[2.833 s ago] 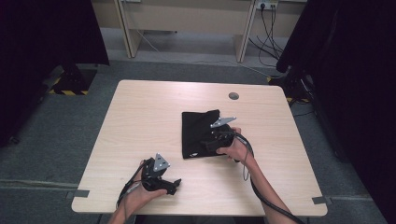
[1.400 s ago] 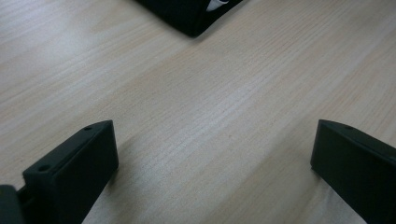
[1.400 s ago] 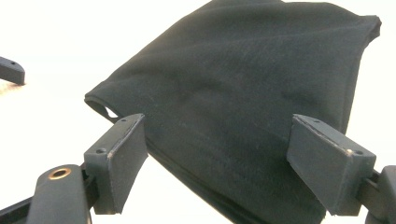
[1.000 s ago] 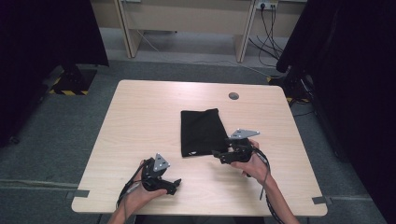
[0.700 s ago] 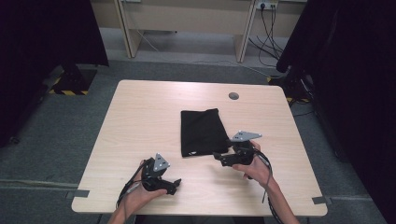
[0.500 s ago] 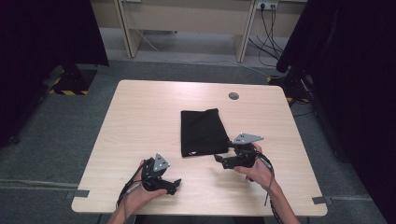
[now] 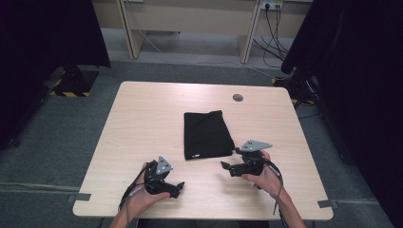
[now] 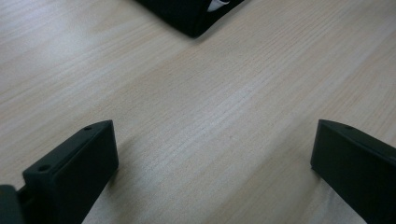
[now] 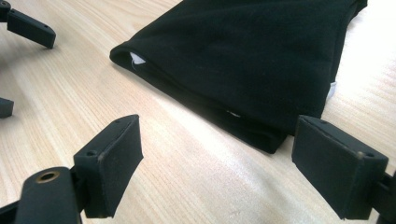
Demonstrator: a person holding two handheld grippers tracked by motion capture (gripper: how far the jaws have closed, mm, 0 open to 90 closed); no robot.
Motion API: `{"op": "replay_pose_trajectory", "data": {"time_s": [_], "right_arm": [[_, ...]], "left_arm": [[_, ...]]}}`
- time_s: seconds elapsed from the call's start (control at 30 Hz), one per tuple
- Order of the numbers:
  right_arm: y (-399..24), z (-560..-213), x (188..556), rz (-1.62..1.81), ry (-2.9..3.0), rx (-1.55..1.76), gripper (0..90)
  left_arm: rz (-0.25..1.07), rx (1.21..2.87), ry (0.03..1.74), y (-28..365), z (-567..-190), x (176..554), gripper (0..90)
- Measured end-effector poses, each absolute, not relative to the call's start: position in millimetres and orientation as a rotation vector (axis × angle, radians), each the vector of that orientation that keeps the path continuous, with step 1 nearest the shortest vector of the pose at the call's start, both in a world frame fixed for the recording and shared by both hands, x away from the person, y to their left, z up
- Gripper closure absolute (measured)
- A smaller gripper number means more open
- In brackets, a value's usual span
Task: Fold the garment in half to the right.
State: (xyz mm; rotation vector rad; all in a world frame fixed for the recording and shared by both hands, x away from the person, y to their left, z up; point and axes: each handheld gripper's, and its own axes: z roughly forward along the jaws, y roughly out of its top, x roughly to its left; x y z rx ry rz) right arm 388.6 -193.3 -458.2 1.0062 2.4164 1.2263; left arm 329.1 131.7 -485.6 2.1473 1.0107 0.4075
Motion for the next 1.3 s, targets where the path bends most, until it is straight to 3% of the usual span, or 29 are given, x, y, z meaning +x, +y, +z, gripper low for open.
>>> {"op": "replay_pose_trajectory", "data": {"time_s": [1.3], "right_arm": [[-212.2,-470.5,362.8,1.122,2.427,1.026,16.7]], "left_arm": [[0.407,2.145,1.011,131.5,-485.7,329.3,0.0]]}}
